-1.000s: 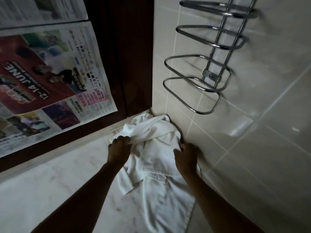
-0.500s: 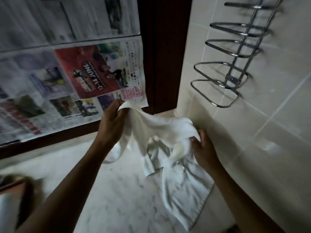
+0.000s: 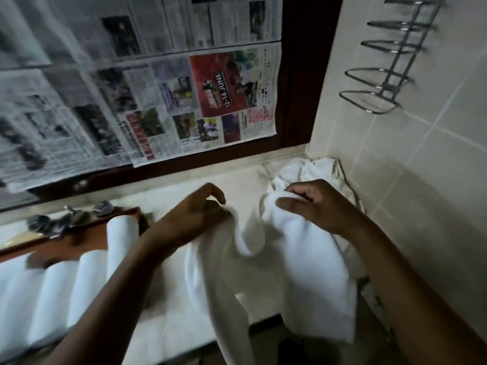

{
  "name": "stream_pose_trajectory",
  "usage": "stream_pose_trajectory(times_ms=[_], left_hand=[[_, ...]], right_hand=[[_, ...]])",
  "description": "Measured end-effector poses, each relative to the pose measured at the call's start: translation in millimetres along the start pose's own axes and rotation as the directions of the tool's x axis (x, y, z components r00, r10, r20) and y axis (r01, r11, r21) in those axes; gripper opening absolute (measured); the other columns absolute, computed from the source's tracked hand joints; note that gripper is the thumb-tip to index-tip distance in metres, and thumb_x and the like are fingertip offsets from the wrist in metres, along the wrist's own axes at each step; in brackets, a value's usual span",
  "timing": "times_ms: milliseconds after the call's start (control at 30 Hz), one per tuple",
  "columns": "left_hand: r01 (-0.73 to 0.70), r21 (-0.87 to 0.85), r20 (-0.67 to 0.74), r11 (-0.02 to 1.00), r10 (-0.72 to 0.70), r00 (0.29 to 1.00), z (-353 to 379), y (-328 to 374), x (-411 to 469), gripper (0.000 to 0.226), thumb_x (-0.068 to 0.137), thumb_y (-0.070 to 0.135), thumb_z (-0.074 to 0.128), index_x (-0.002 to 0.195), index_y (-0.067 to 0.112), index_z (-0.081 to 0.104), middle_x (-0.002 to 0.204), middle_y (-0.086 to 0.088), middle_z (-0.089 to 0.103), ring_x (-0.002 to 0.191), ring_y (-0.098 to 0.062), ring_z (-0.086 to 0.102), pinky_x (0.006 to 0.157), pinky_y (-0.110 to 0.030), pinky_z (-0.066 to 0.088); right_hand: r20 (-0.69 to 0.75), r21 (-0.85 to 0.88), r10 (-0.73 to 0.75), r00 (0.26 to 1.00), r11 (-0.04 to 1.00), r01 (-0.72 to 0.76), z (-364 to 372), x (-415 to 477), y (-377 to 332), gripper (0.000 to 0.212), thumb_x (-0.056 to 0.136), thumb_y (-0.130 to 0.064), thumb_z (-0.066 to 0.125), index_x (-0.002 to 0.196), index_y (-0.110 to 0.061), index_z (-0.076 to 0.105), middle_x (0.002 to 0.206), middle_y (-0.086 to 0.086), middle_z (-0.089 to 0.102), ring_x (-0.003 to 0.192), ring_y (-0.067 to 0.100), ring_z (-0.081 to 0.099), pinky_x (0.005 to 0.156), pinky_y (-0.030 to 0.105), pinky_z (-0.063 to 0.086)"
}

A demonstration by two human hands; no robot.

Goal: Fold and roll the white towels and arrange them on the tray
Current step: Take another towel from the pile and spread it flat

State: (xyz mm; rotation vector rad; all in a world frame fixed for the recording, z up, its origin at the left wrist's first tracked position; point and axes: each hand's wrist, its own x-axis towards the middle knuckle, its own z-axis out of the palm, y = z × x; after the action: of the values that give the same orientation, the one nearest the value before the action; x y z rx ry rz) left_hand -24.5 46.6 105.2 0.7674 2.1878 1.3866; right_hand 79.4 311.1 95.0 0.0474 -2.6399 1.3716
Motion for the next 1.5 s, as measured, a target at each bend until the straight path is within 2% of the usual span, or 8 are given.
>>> stream_pose_trajectory(times_ms=[133,433,667,867,967,1100,1267,1500], left_hand=[[-0.065,0.061,0.168,0.996,0.054,0.984,14,-30,-47,0.075,0.073,0.046,0.085,0.137,0.04,0.047,0.122,0.01,0.066,0.113,-0.007,0.064,0.096,-0.03,0.053],[-0.048,-0.19,-0.02,0.981,0.045,0.999,22,-46,-90,0.035,0.1,0.035,0.065,0.096,0.0,0.069,0.08,-0.004,0.065,0.074,-0.013,0.058,0.065,-0.028,0.045],[-0.037,0.409,-0.302,0.912,0.173,0.938,27,-76,-95,0.023,0.084,0.037,0.082,0.09,0.035,0.059,0.084,0.016,0.063,0.078,0.0,0.06,0.066,-0.02,0.043],[-0.159,-0.297,-0.248,0.941,0.085,0.965,42,-37,-128,0.045,0.089,0.051,0.067,0.106,0.01,0.058,0.093,-0.007,0.072,0.087,-0.024,0.071,0.082,-0.049,0.058],[-0.129,-0.134,-0.192,0.983,0.102,0.976,55,-32,-130,0.056,0.079,0.061,0.073,0.121,0.027,0.061,0.109,0.009,0.074,0.101,-0.009,0.071,0.086,-0.038,0.059],[-0.115,-0.165,-0.327,0.98,0.056,0.943,42,-35,-123,0.022,0.094,0.031,0.066,0.114,0.022,0.07,0.104,0.0,0.076,0.099,-0.02,0.073,0.085,-0.051,0.061],[-0.178,-0.148,-0.321,0.973,0.123,0.939,1,-22,-132,0.014,0.102,0.019,0.061,0.098,0.01,0.071,0.086,-0.002,0.076,0.079,-0.008,0.067,0.068,-0.022,0.052],[-0.053,0.392,-0.003,0.918,0.059,0.998,-36,-33,-137,0.026,0.081,0.053,0.081,0.089,0.031,0.071,0.079,0.01,0.075,0.07,0.002,0.068,0.063,-0.021,0.053]], right_hand=[[0.211,0.008,-0.014,0.977,1.0,0.013,28,-26,-54,0.008,0.093,-0.031,0.075,0.095,-0.024,0.079,0.089,-0.006,0.076,0.085,0.012,0.071,0.076,0.031,0.053],[0.369,-0.173,0.158,0.916,0.98,-0.099,39,-45,-56,0.022,0.089,-0.034,0.08,0.108,-0.032,0.07,0.094,-0.004,0.074,0.088,0.009,0.07,0.085,0.036,0.053],[0.16,0.445,0.137,0.978,0.874,-0.195,71,-58,-59,0.015,0.098,-0.016,0.065,0.11,-0.022,0.069,0.083,0.01,0.06,0.071,0.031,0.053,0.065,0.033,0.047],[0.079,0.711,0.196,0.977,0.676,-0.193,101,-47,-88,0.029,0.101,0.001,0.052,0.116,-0.01,0.074,0.108,0.018,0.069,0.098,0.028,0.069,0.078,0.034,0.061],[0.165,0.775,0.127,0.978,0.597,-0.208,108,-43,-102,0.04,0.095,0.007,0.051,0.133,0.0,0.061,0.131,0.032,0.062,0.118,0.041,0.065,0.101,0.048,0.056],[0.069,0.575,0.084,0.994,0.811,-0.108,108,-40,-108,0.059,0.076,-0.006,0.067,0.135,-0.007,0.061,0.125,0.016,0.071,0.119,0.028,0.067,0.101,0.042,0.056],[-0.233,-0.326,-0.12,0.965,0.944,0.038,84,-45,-92,0.024,0.09,-0.039,0.077,0.073,-0.033,0.061,0.073,-0.015,0.064,0.072,-0.002,0.062,0.064,0.012,0.042],[-0.218,-0.189,-0.061,0.974,0.982,0.019,77,-45,-78,0.054,0.1,-0.05,0.058,0.072,-0.005,0.053,0.066,0.003,0.05,0.063,0.011,0.05,0.065,0.029,0.036]])
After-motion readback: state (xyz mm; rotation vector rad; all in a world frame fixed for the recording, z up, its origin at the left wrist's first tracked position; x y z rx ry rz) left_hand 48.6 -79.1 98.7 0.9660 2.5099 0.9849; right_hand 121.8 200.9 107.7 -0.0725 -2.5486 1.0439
